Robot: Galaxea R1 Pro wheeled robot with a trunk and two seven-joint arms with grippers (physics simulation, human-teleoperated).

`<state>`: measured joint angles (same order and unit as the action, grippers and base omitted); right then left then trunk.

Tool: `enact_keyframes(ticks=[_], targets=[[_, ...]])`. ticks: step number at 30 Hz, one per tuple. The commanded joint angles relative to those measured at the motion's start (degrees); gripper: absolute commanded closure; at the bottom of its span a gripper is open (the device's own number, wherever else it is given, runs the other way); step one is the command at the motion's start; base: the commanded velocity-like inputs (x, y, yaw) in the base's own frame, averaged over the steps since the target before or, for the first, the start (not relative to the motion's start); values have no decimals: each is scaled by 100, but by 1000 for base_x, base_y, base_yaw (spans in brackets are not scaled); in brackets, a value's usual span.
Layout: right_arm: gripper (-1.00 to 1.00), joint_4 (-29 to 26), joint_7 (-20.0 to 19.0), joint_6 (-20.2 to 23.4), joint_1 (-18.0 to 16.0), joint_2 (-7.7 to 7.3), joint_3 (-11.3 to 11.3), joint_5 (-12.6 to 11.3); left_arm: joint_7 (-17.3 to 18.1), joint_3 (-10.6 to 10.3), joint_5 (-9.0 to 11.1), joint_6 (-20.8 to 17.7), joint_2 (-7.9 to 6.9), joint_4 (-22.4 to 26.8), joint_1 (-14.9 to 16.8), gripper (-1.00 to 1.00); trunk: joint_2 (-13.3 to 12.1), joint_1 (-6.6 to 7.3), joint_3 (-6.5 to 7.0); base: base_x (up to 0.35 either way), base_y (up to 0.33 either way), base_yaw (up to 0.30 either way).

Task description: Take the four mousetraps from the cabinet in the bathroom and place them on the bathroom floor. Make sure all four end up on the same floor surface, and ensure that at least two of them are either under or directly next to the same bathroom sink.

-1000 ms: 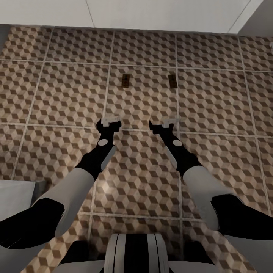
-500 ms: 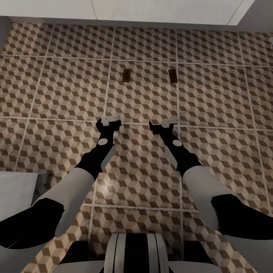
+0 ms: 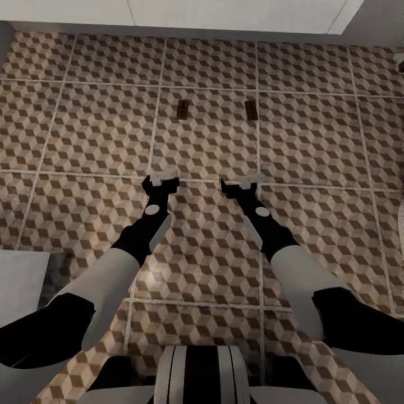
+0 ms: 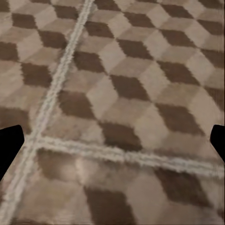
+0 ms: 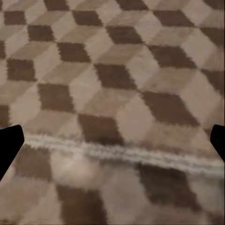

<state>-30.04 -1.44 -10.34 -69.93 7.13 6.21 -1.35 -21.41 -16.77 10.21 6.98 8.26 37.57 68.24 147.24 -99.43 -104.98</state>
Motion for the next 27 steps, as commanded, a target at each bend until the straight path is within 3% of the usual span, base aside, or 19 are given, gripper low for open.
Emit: enact_keyframes(ticks=[1,17,27], targets=[[-100,7,-14,-21,-3,-1,3,-15,-39,-36,60,31,-4,-4,5,-100,1,2,-2,-111,-237,0],[-100,7,-6,-7,-3,-1,3,-9,-47,-37,60,26,-8,146,5,-100,1,2,-2,-134,-271,0],[-100,7,-6,4,-3,-4,3,-6,-47,-37,60,23,-8,235,5,-100,1,2,-2,-237,-221,0]])
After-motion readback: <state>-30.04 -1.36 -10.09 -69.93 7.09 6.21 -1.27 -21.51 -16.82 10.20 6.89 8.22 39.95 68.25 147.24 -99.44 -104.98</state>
